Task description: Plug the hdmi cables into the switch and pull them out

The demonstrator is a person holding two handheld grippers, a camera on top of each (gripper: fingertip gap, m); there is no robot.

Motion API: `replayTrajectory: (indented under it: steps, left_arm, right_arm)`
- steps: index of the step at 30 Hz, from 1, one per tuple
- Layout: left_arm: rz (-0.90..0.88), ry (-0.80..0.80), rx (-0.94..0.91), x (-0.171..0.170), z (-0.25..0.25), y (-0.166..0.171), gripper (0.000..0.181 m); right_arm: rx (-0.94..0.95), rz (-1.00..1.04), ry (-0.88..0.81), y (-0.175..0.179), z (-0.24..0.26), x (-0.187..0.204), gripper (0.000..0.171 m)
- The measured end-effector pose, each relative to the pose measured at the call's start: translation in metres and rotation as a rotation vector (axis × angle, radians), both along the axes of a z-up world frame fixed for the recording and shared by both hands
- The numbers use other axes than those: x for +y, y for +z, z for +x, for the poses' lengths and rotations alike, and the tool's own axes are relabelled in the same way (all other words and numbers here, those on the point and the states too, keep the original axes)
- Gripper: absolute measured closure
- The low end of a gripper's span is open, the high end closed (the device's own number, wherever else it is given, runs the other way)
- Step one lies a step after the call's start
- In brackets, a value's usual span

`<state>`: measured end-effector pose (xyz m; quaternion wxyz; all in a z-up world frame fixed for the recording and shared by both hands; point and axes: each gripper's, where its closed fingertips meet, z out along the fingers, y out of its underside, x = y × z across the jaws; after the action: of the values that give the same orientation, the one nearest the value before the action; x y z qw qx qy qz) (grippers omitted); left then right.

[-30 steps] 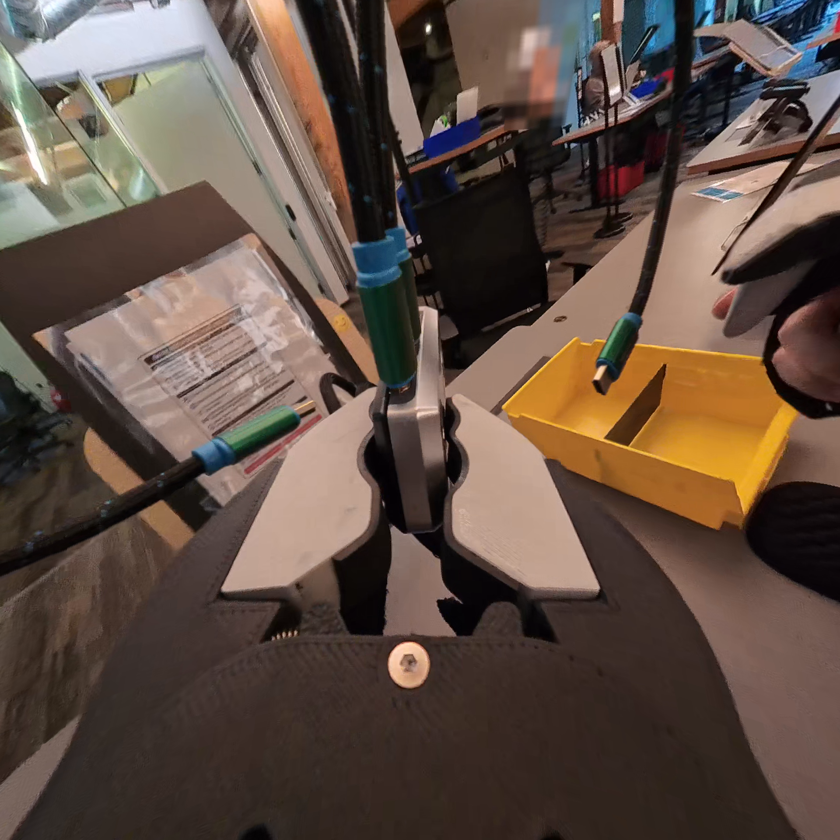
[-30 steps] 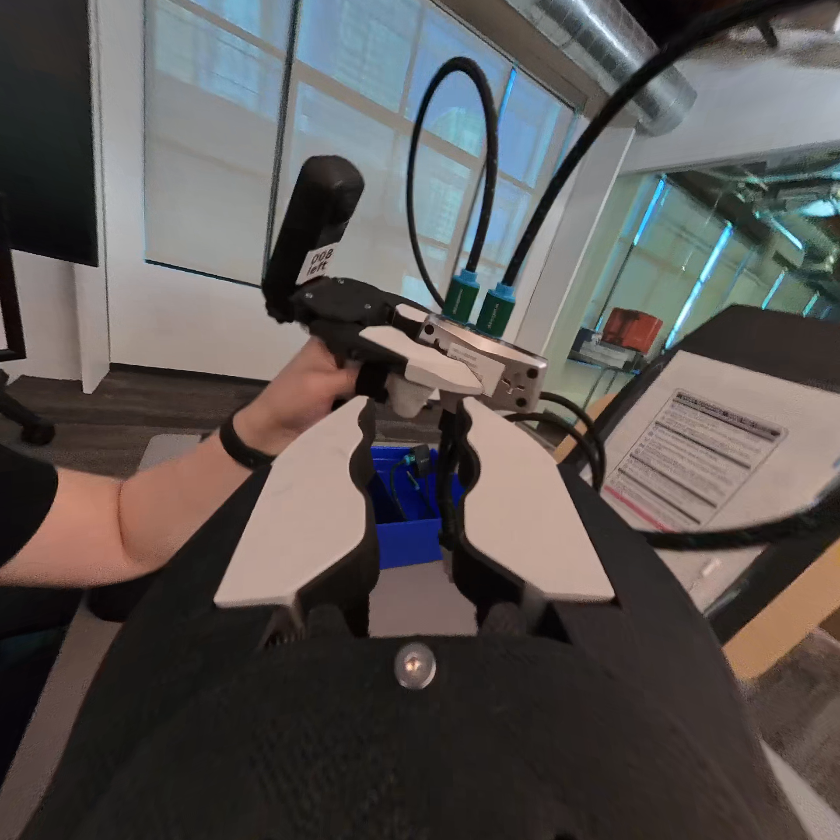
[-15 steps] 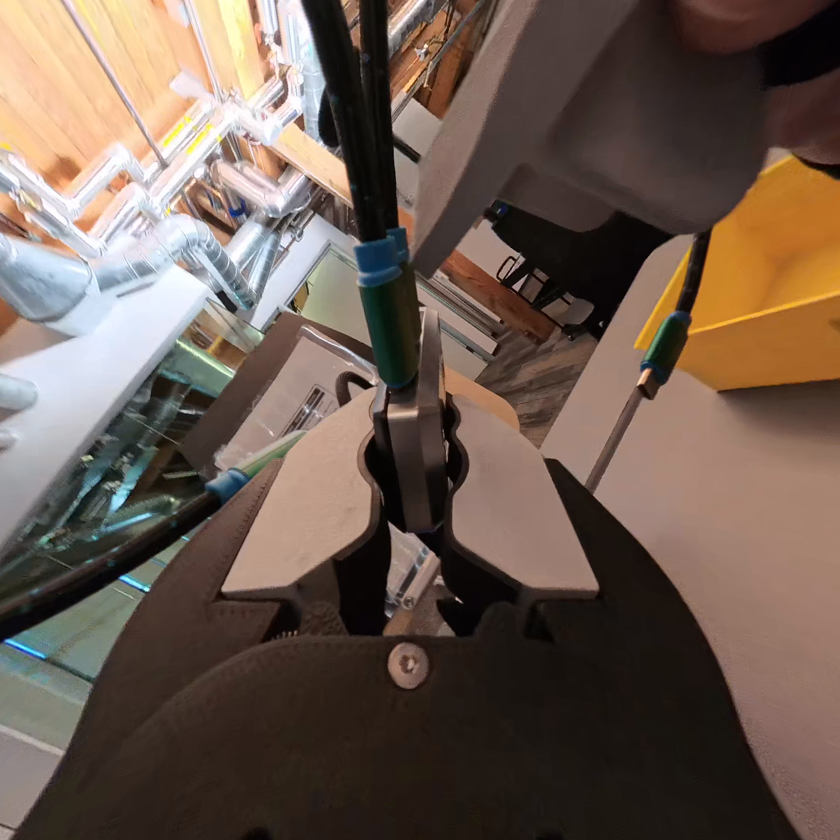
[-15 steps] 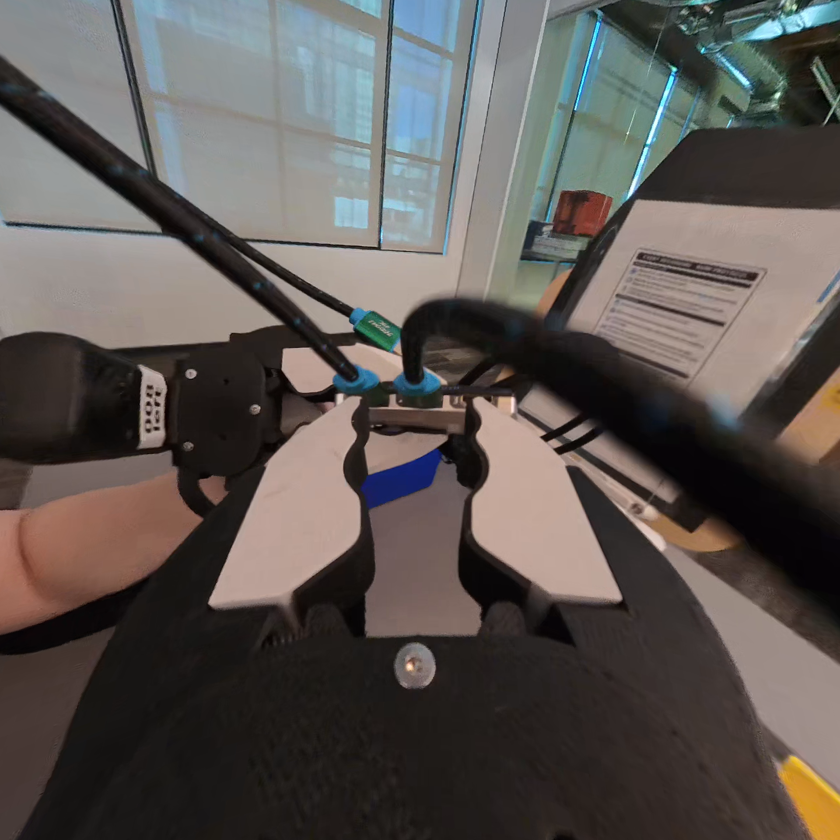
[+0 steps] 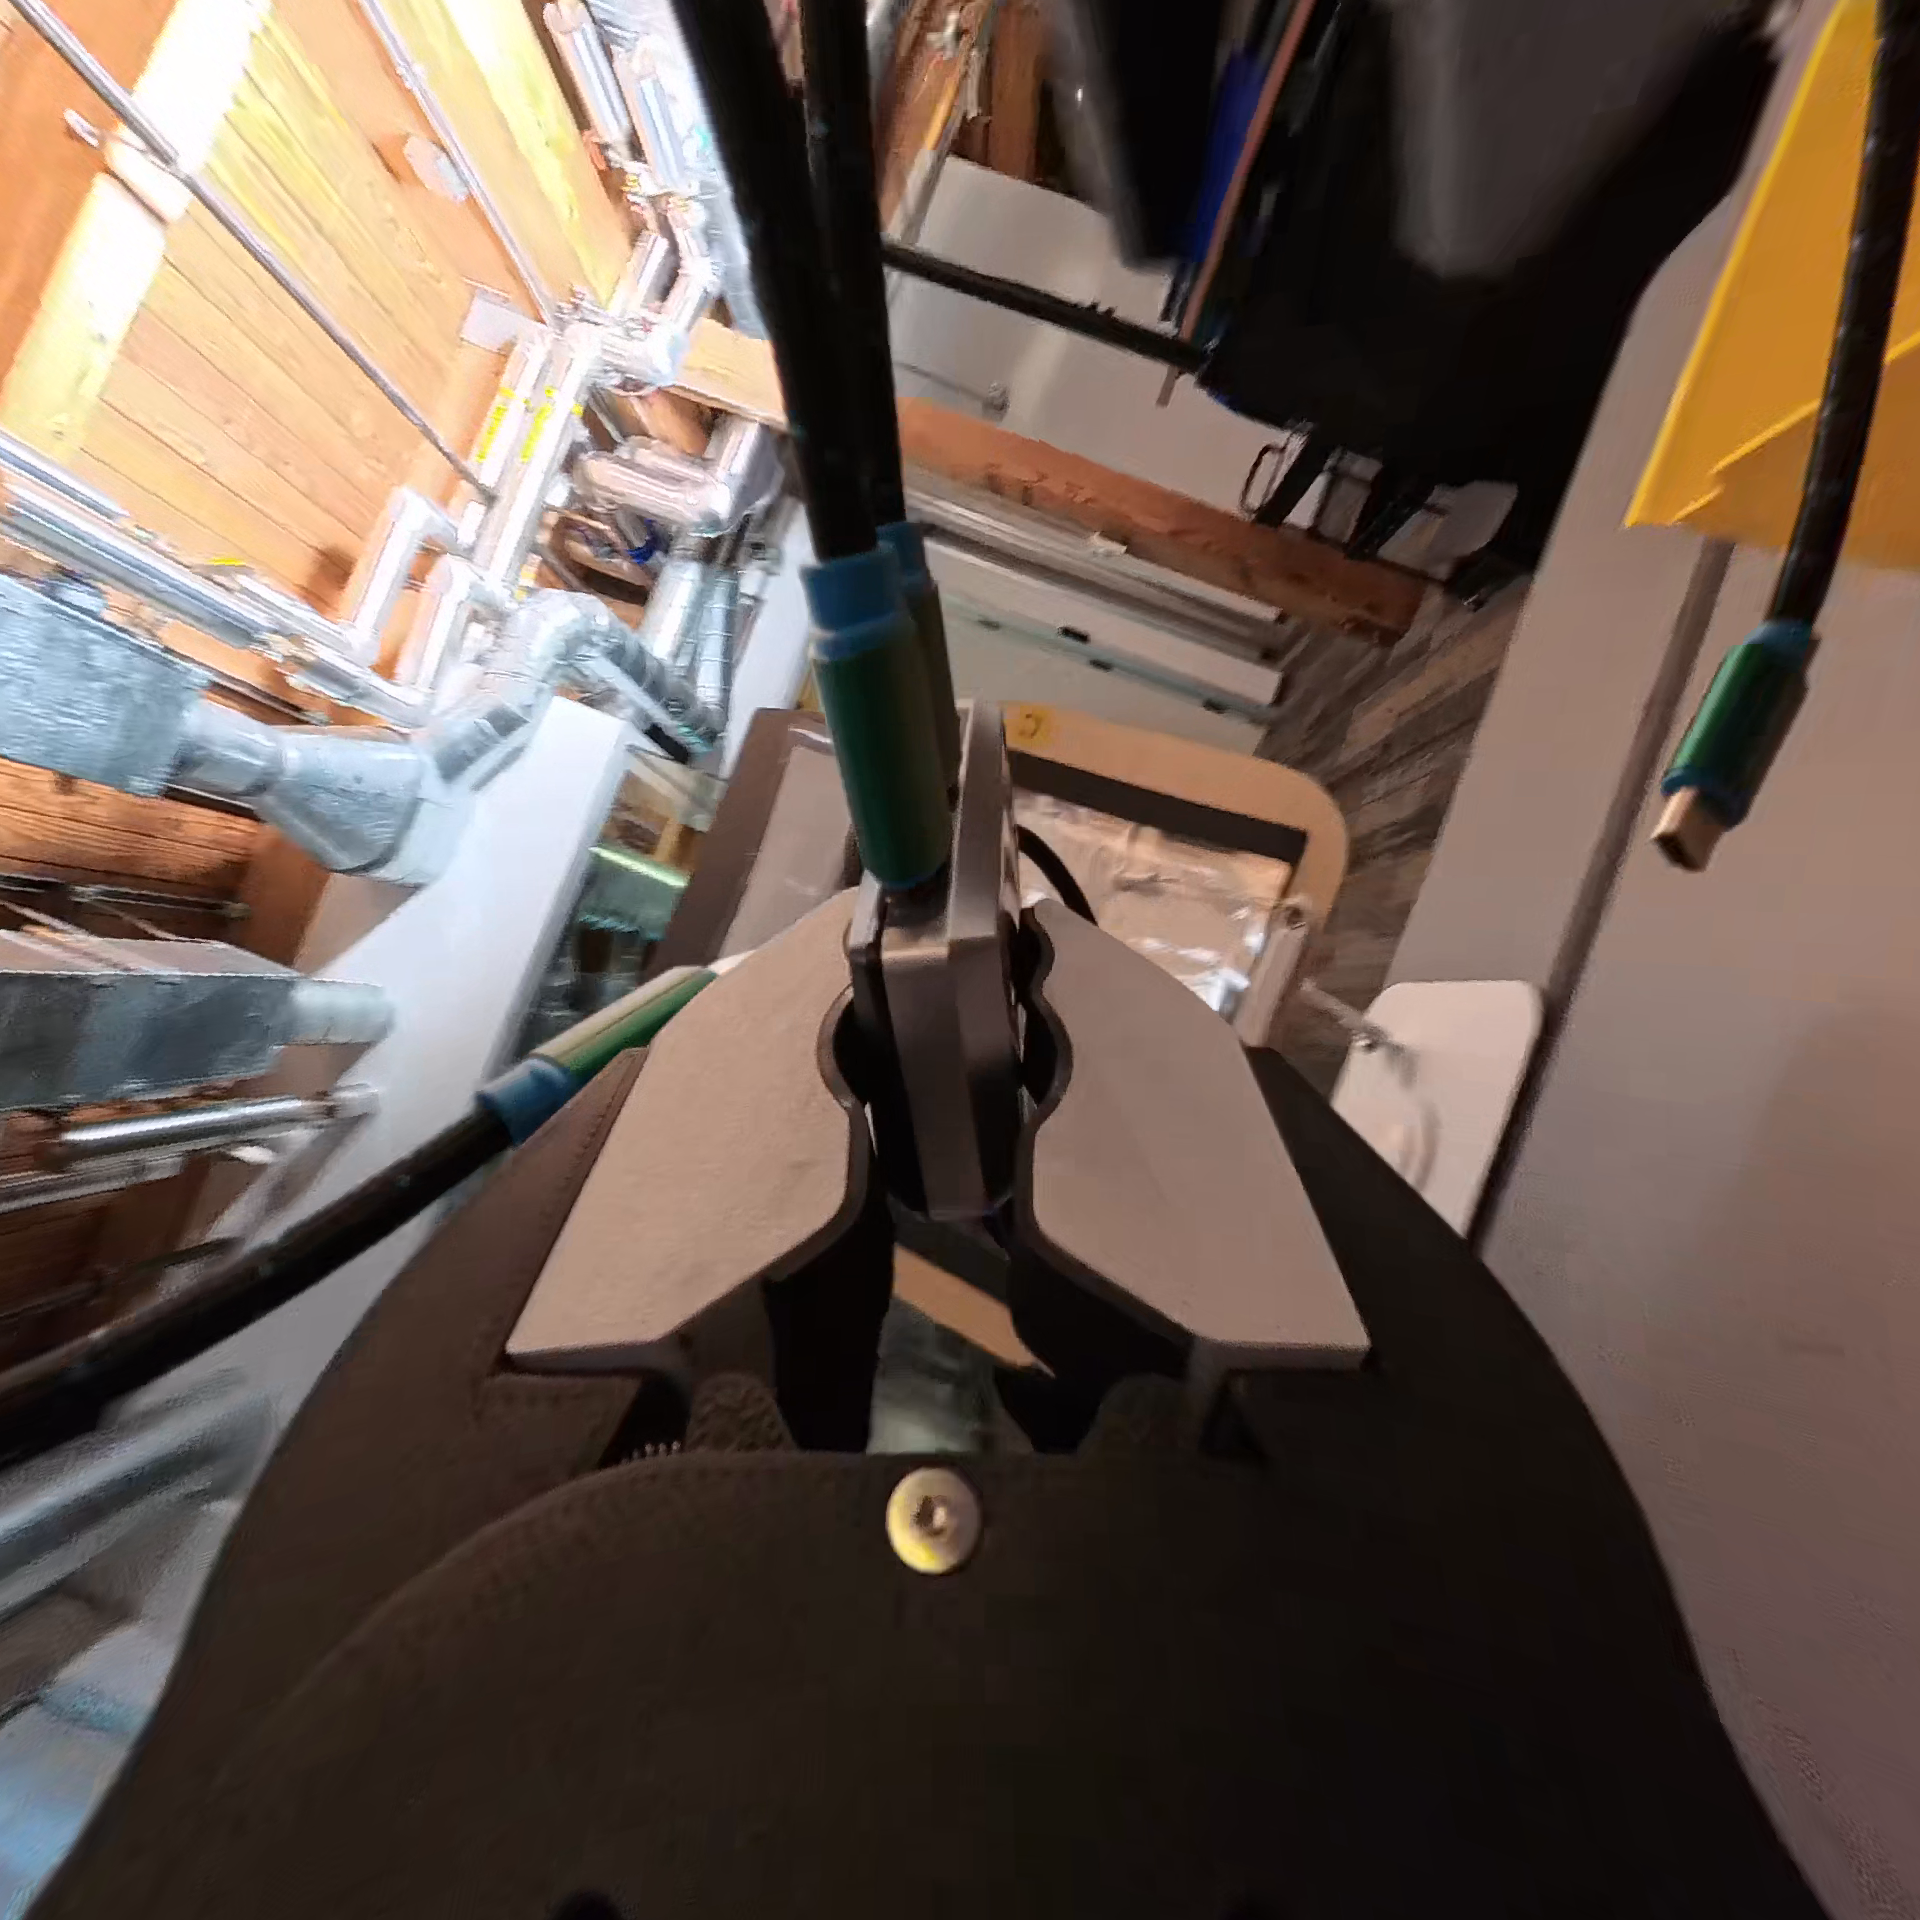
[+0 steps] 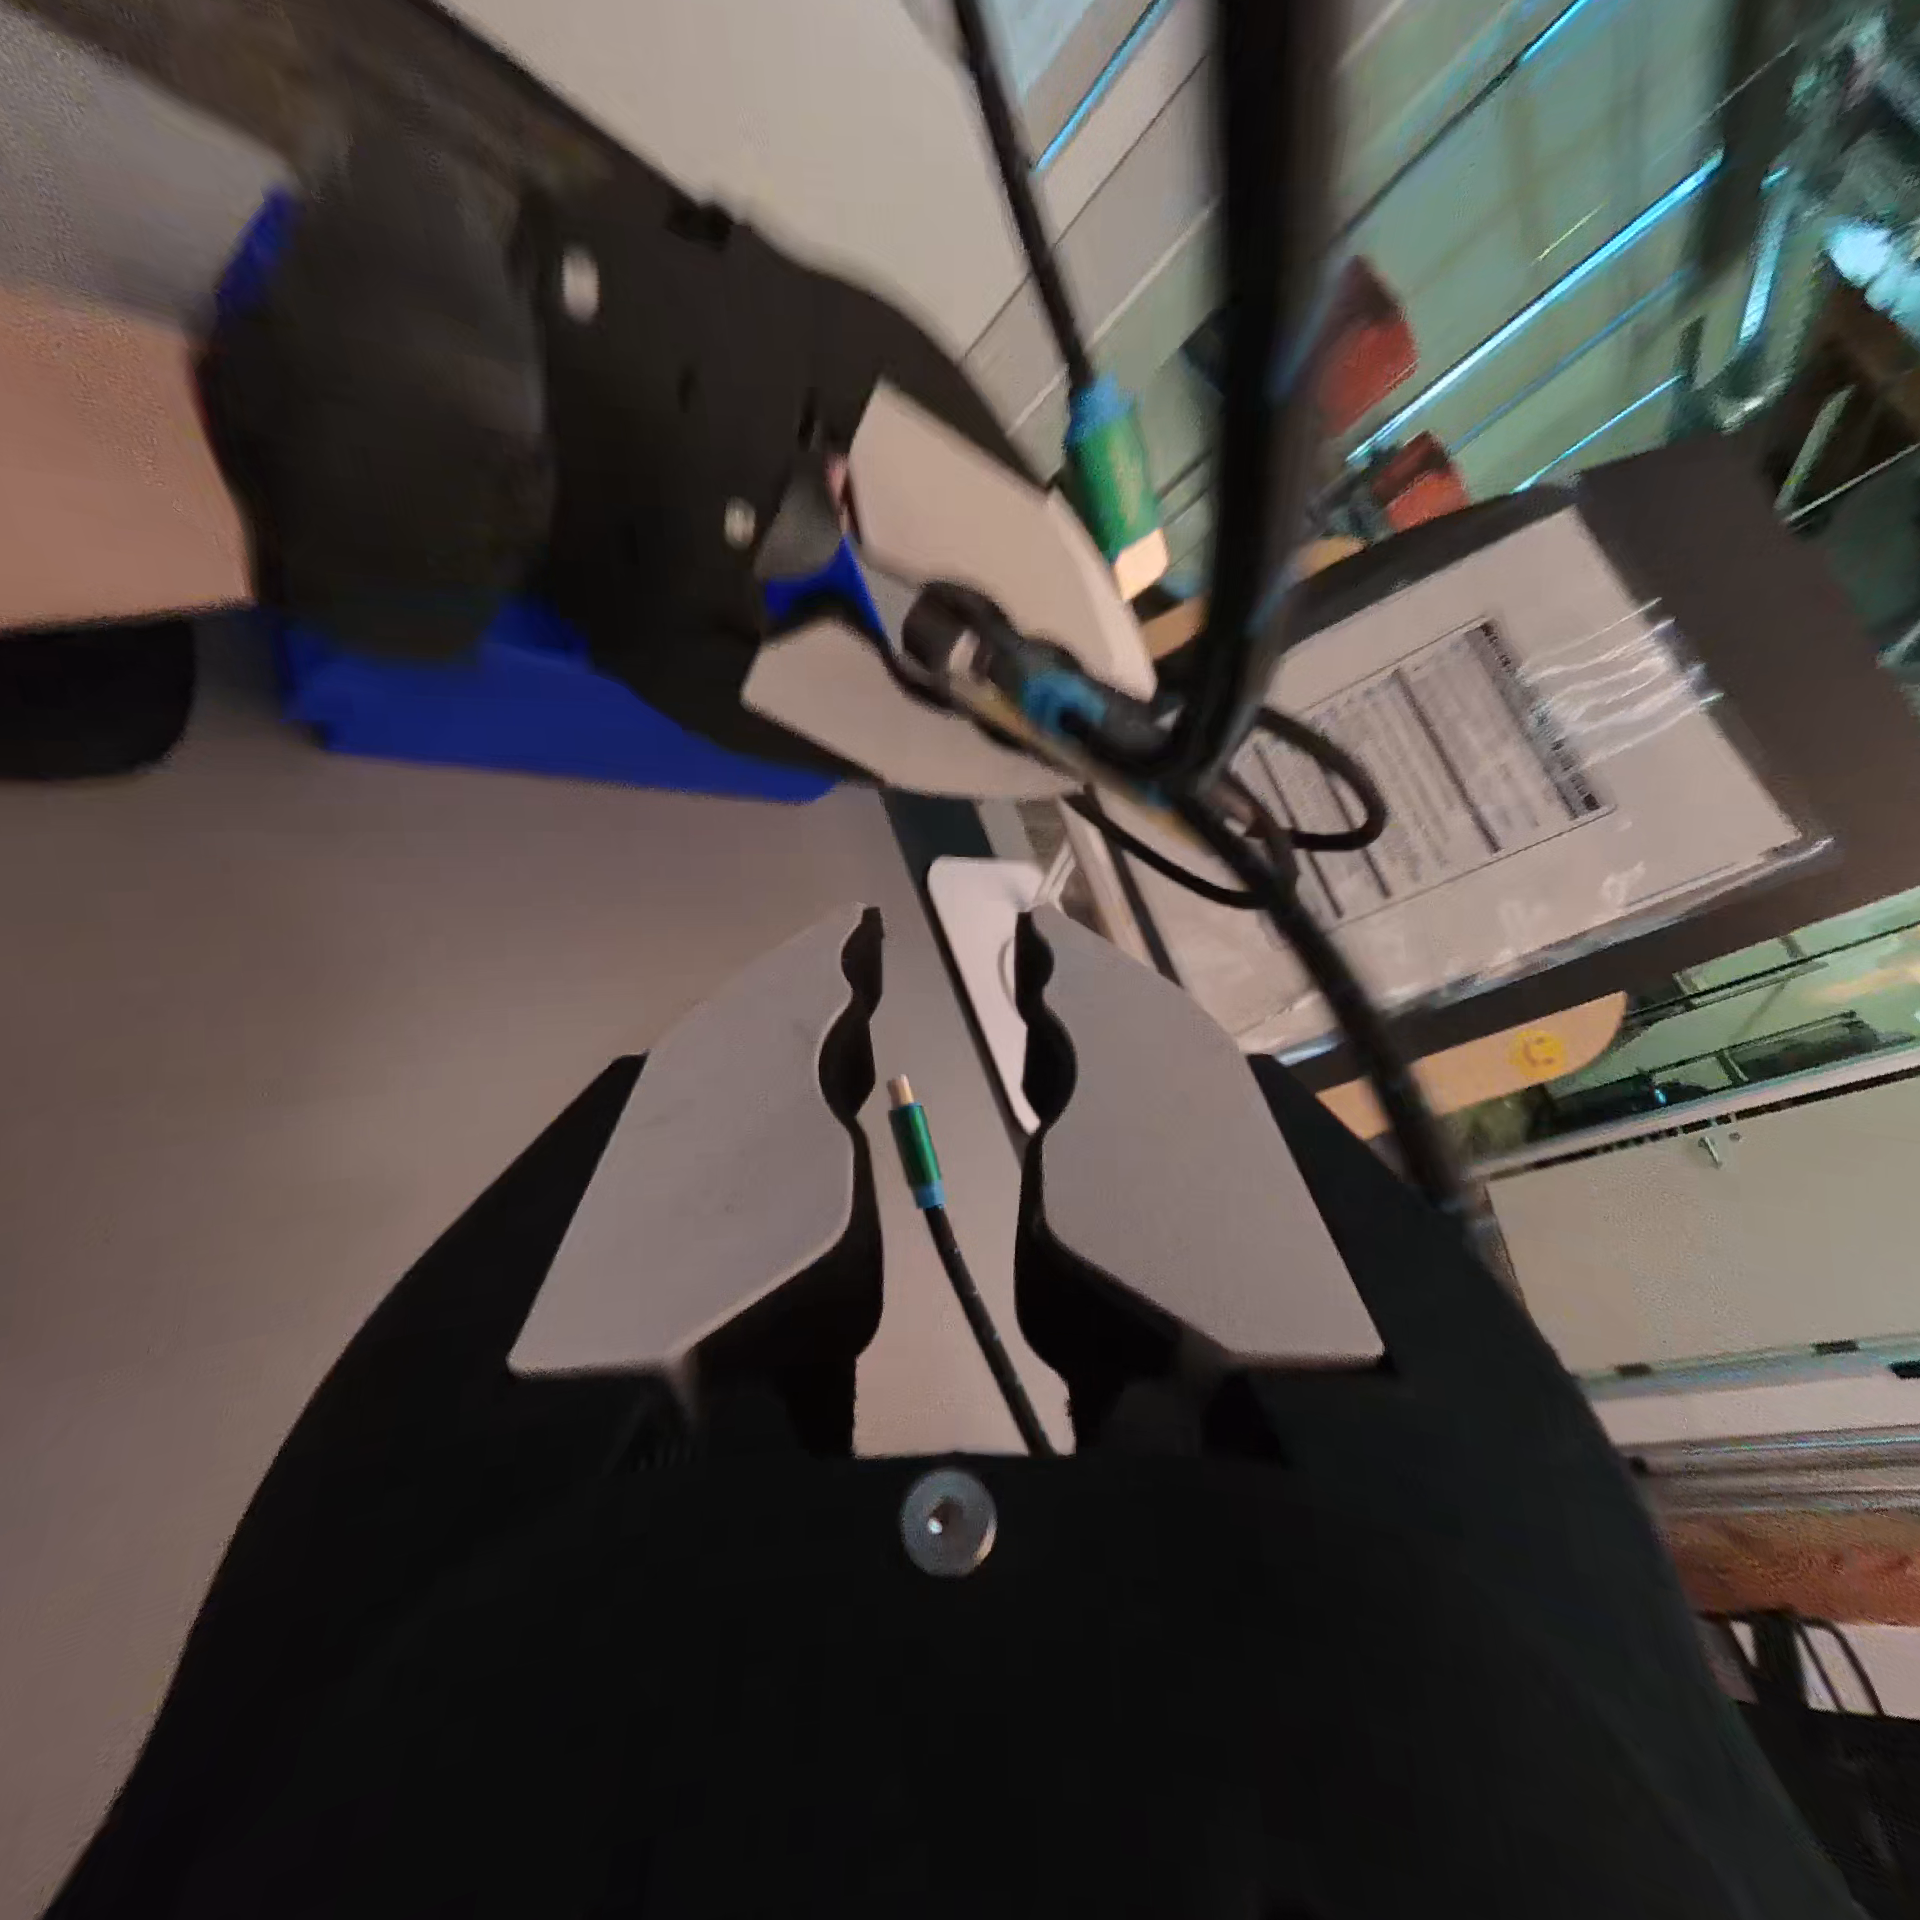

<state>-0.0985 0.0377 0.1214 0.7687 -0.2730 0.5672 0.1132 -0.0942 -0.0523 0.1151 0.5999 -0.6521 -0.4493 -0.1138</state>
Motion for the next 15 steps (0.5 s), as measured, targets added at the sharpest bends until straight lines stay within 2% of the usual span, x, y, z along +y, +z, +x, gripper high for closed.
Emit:
replayTrajectory:
  steps: [2, 6, 10, 12, 15]
  left_arm:
    - [0.096, 0.039, -0.002, 0.002, 0.001, -0.002, 0.159]
    - [0.124, 0.045, -0.025, 0.003, 0.001, -0.003, 0.16]
    - [0.155, 0.027, -0.038, -0.003, 0.002, -0.002, 0.159]
    - [0.171, 0.019, -0.041, -0.007, 0.003, -0.003, 0.159]
    - [0.209, 0.033, -0.04, -0.009, 0.004, -0.003, 0.159]
  right_arm:
    - [0.089, 0.025, -0.021, 0.014, -0.005, -0.005, 0.148]
    - [0.113, -0.05, -0.128, 0.005, 0.009, 0.002, 0.152]
    - [0.15, 0.165, 0.03, 0.028, -0.007, -0.001, 0.146]
    - [0.184, 0.167, 0.093, 0.027, -0.017, -0.003, 0.146]
    - [0.195, 0.153, 0.05, 0.024, -0.015, 0.004, 0.152]
